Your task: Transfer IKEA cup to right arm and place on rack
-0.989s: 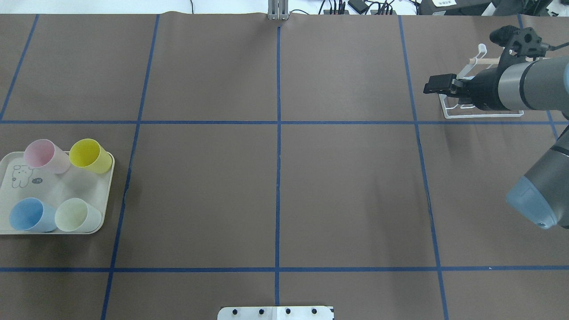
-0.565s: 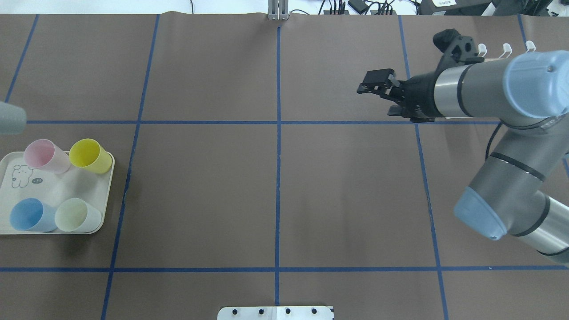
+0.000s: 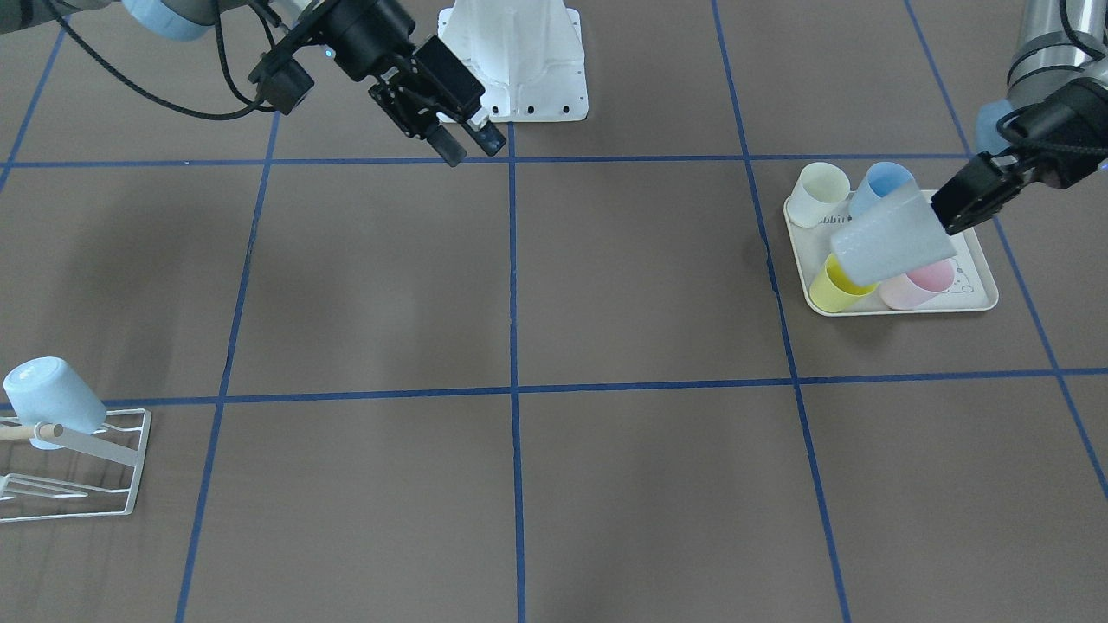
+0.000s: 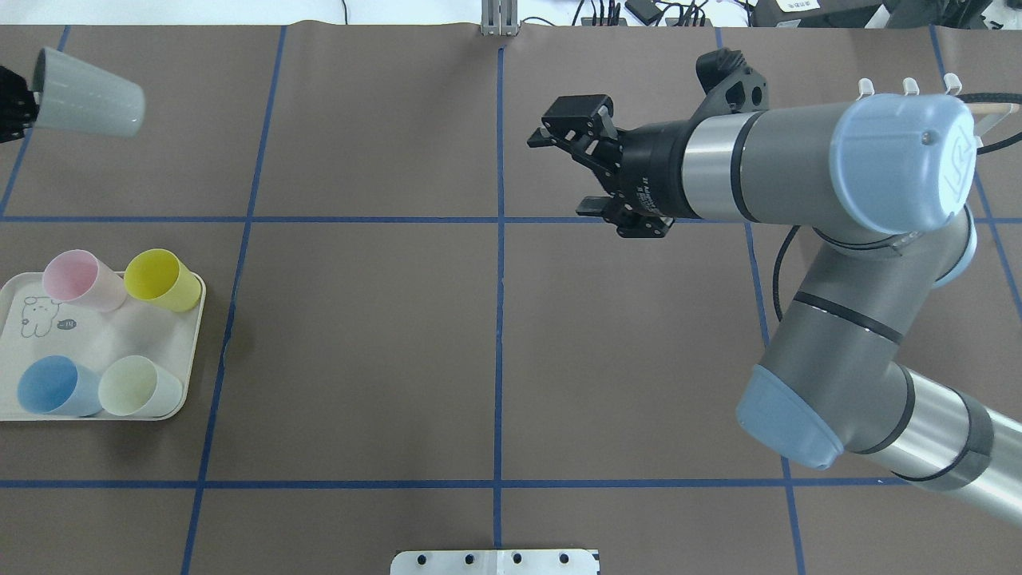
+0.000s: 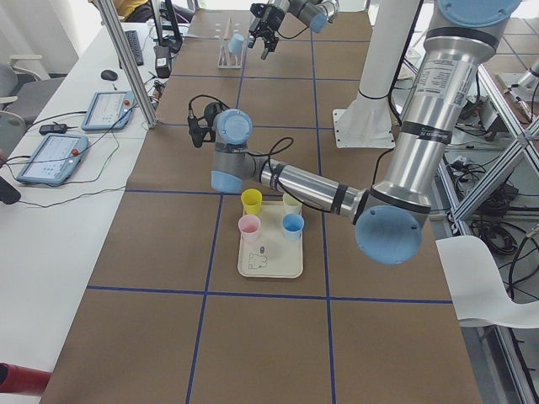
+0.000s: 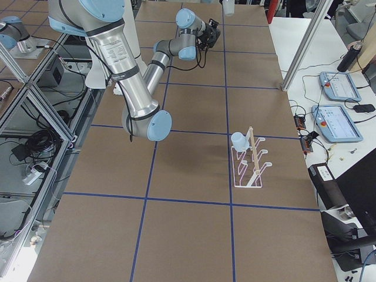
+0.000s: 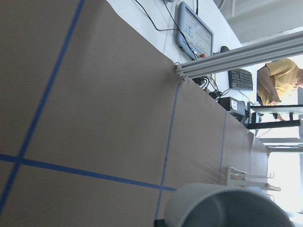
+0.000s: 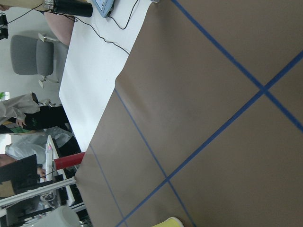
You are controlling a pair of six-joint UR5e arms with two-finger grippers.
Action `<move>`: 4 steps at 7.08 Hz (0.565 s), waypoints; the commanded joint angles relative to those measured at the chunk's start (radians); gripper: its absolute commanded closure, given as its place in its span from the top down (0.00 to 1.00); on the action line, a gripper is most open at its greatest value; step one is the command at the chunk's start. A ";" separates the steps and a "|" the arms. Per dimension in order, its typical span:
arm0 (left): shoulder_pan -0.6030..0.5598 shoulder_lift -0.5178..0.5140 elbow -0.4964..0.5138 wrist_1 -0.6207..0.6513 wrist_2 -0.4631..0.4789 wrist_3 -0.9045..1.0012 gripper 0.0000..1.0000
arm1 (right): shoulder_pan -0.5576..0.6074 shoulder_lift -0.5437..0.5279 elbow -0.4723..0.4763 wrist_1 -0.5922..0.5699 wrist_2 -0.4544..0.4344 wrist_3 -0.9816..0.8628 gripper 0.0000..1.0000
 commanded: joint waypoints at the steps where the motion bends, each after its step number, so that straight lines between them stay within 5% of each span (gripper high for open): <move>1: 0.162 -0.092 0.010 -0.176 0.307 -0.318 0.00 | -0.051 0.048 -0.019 0.143 -0.151 0.243 1.00; 4: 0.317 -0.147 0.007 -0.285 0.465 -0.470 0.00 | -0.066 0.051 -0.052 0.186 -0.248 0.369 0.99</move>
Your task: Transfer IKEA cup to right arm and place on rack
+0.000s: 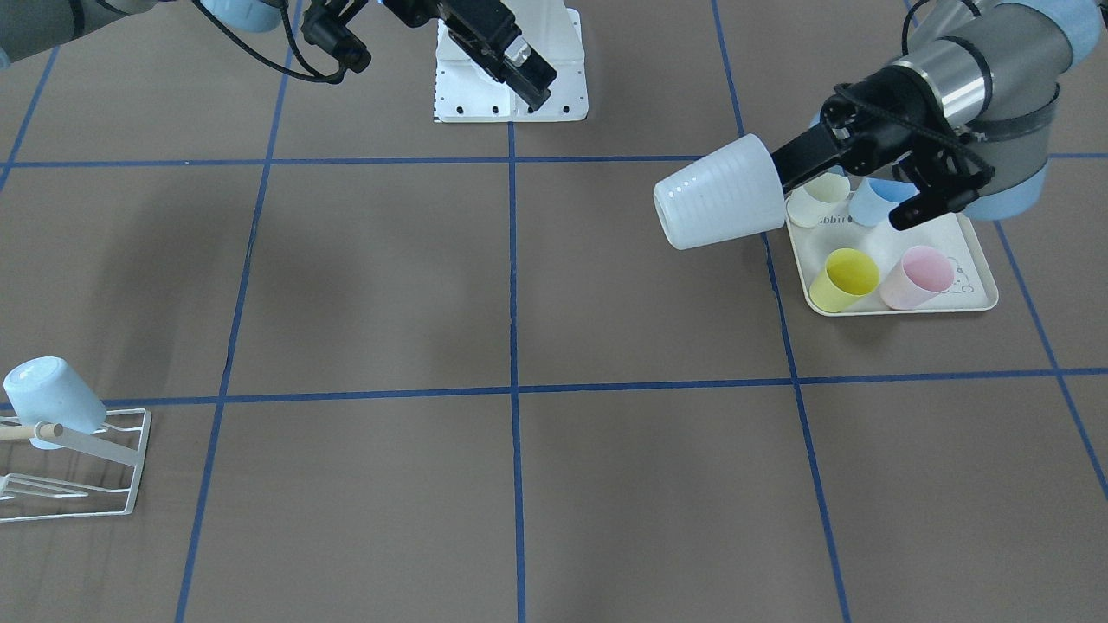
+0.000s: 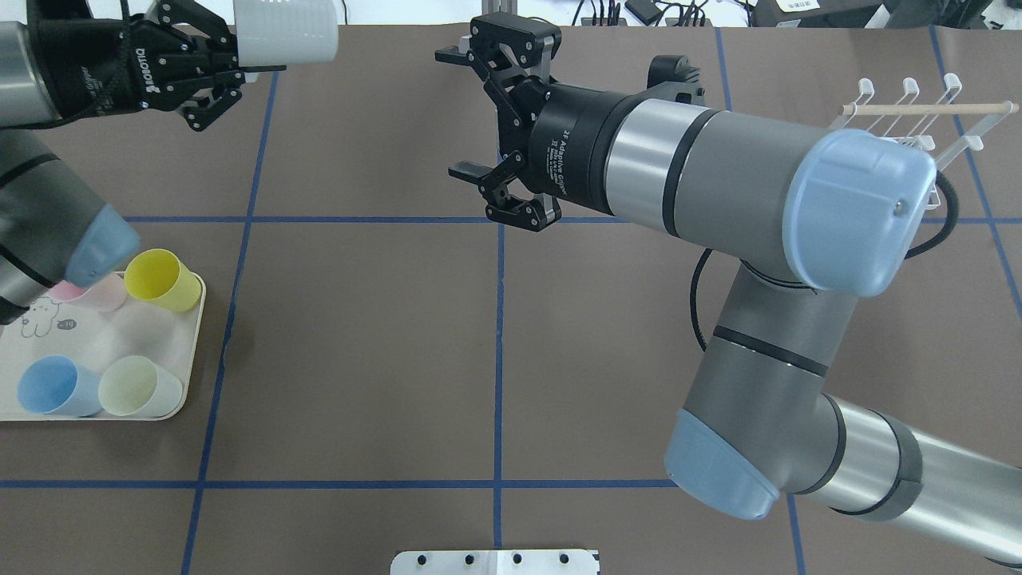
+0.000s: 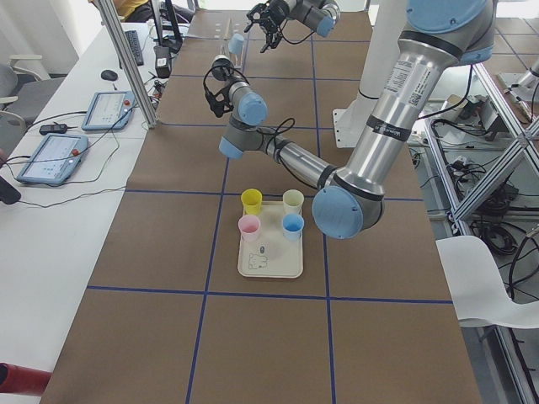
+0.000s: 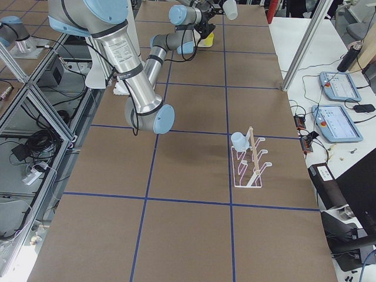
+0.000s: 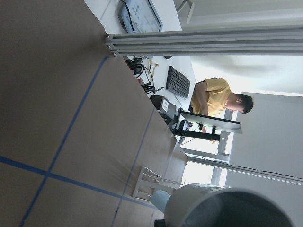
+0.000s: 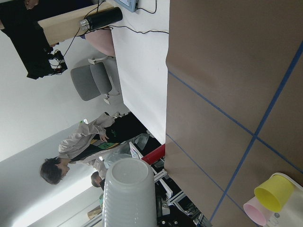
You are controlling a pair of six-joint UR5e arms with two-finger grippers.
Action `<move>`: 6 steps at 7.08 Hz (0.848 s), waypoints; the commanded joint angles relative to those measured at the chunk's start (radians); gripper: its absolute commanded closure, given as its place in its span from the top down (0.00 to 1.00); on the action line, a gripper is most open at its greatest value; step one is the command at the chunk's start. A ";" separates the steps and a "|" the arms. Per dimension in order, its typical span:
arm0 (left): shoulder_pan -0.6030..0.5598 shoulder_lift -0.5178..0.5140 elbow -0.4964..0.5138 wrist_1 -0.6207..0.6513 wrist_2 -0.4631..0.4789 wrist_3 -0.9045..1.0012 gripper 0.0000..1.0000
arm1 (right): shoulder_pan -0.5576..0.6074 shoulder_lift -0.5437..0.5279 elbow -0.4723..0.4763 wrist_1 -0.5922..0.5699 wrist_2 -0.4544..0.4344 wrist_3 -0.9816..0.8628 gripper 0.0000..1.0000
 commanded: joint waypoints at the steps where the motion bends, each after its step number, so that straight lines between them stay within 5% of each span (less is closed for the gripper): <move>1: 0.074 -0.041 0.001 -0.021 0.047 -0.036 0.00 | -0.004 0.006 -0.020 0.006 -0.032 0.053 0.99; 6: 0.128 -0.092 0.003 -0.007 0.028 -0.028 0.00 | -0.003 0.020 -0.040 0.008 -0.031 0.017 0.98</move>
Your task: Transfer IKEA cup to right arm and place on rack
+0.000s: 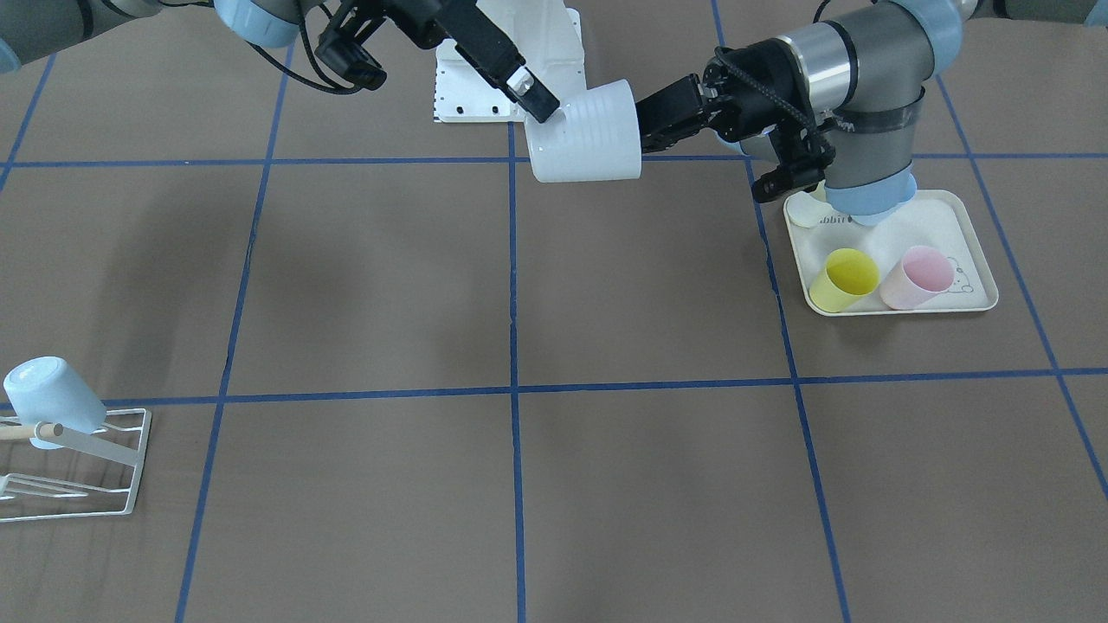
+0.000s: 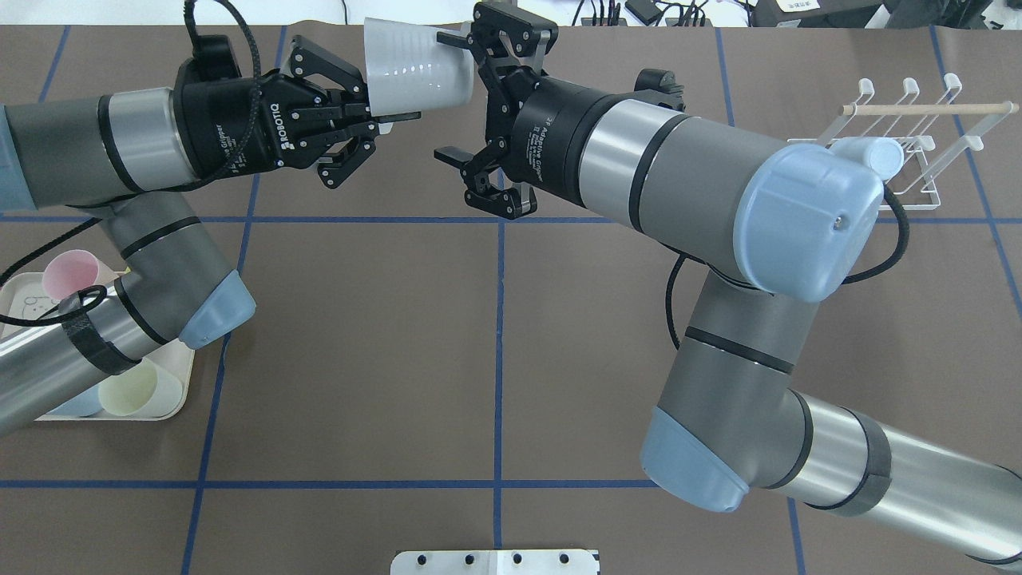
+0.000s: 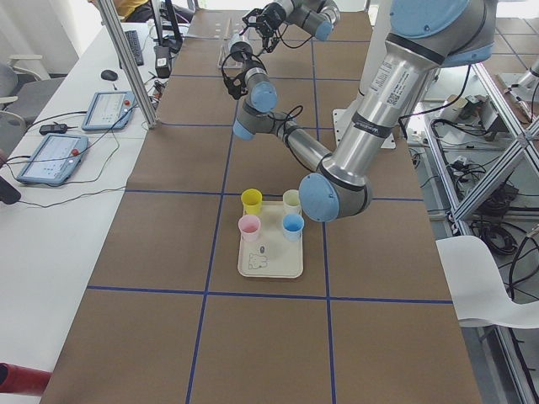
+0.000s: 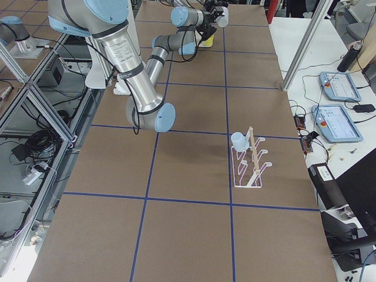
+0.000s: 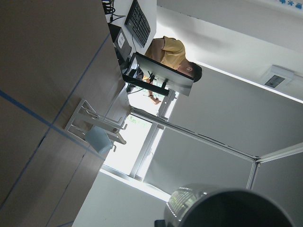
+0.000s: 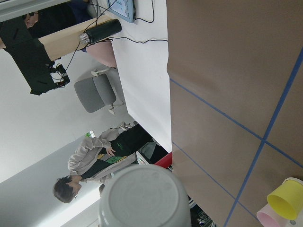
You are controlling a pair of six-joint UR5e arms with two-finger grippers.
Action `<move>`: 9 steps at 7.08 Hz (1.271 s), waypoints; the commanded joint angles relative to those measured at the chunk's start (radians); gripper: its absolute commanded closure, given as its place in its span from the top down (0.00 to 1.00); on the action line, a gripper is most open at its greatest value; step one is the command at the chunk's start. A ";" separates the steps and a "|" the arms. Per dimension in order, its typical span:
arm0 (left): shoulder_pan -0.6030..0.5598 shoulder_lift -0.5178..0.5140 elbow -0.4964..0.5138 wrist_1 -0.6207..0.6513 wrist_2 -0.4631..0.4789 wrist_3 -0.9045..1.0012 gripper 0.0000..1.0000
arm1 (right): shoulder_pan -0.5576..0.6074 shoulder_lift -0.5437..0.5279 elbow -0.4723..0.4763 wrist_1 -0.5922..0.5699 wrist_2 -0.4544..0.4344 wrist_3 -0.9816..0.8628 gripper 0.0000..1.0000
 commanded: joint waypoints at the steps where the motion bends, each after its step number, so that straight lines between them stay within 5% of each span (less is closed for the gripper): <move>1: 0.002 0.002 -0.004 0.005 -0.036 0.001 0.00 | 0.003 0.002 0.004 0.002 0.000 -0.019 0.98; 9: 0.003 -0.004 -0.032 0.009 -0.041 -0.007 0.00 | 0.015 0.000 -0.002 -0.001 -0.003 -0.037 0.88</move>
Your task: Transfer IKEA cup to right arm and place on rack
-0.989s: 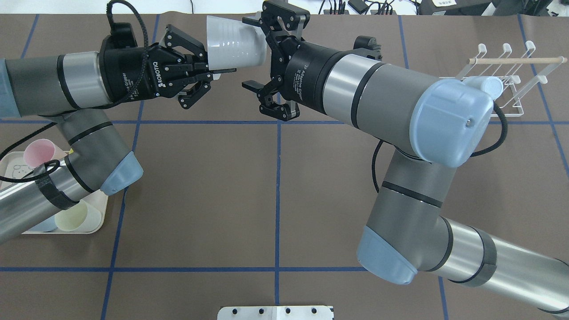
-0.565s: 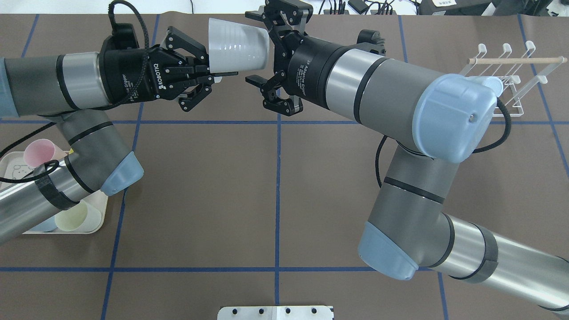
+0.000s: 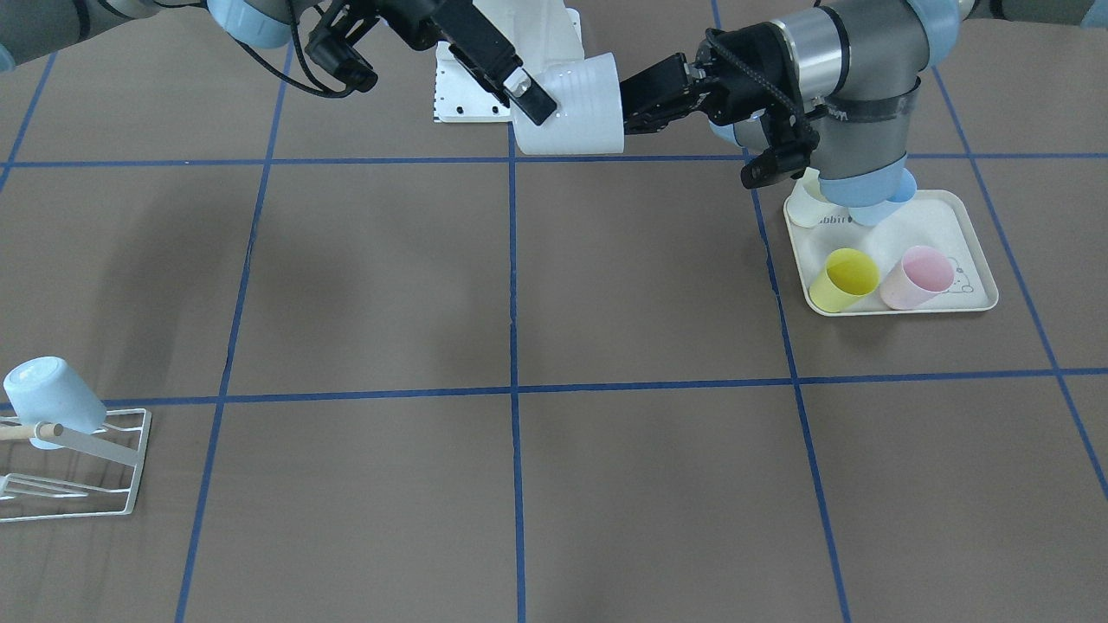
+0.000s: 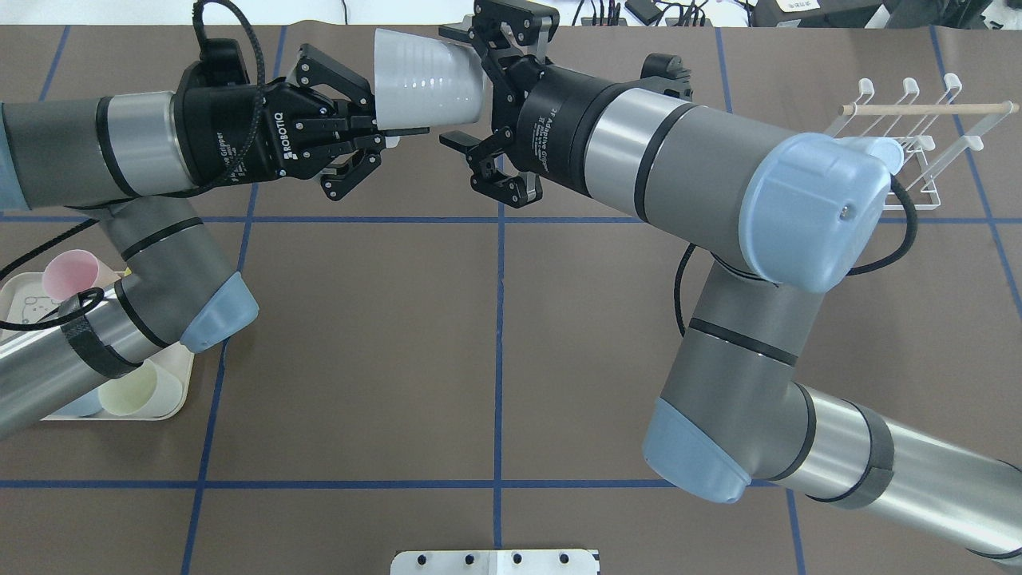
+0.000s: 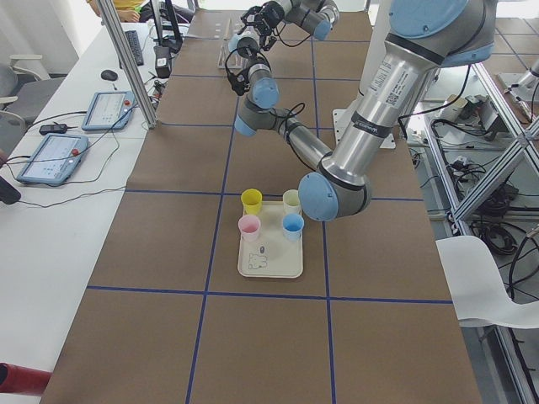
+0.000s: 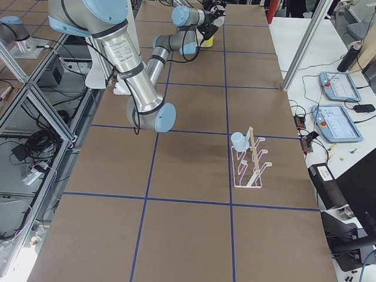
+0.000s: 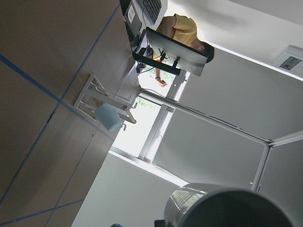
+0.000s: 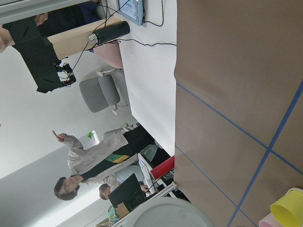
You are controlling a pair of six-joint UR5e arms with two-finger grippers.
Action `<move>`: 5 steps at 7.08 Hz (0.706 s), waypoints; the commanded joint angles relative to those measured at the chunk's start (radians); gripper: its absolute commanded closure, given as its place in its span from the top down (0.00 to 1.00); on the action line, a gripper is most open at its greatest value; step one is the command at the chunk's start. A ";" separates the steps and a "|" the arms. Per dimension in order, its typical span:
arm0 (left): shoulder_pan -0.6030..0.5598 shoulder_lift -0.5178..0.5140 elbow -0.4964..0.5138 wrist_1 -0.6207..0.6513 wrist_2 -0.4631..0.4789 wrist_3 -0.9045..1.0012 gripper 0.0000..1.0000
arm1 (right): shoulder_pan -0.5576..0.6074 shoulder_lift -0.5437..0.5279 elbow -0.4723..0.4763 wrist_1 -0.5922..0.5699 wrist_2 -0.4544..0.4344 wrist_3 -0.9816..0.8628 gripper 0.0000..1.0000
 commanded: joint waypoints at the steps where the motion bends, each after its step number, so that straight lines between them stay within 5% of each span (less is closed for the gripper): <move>1: 0.000 0.001 -0.003 0.000 -0.001 0.000 0.00 | 0.001 0.000 0.001 0.000 0.000 0.002 0.62; 2: -0.002 0.001 -0.003 0.000 -0.001 0.000 0.00 | 0.001 0.000 0.002 0.000 0.000 0.002 0.15; 3: 0.000 0.000 -0.003 0.002 0.001 0.000 0.32 | 0.001 0.000 0.004 0.000 0.000 0.000 0.00; 5: -0.002 0.001 -0.014 0.008 0.001 0.001 0.72 | 0.001 0.000 0.004 -0.003 0.000 0.000 0.00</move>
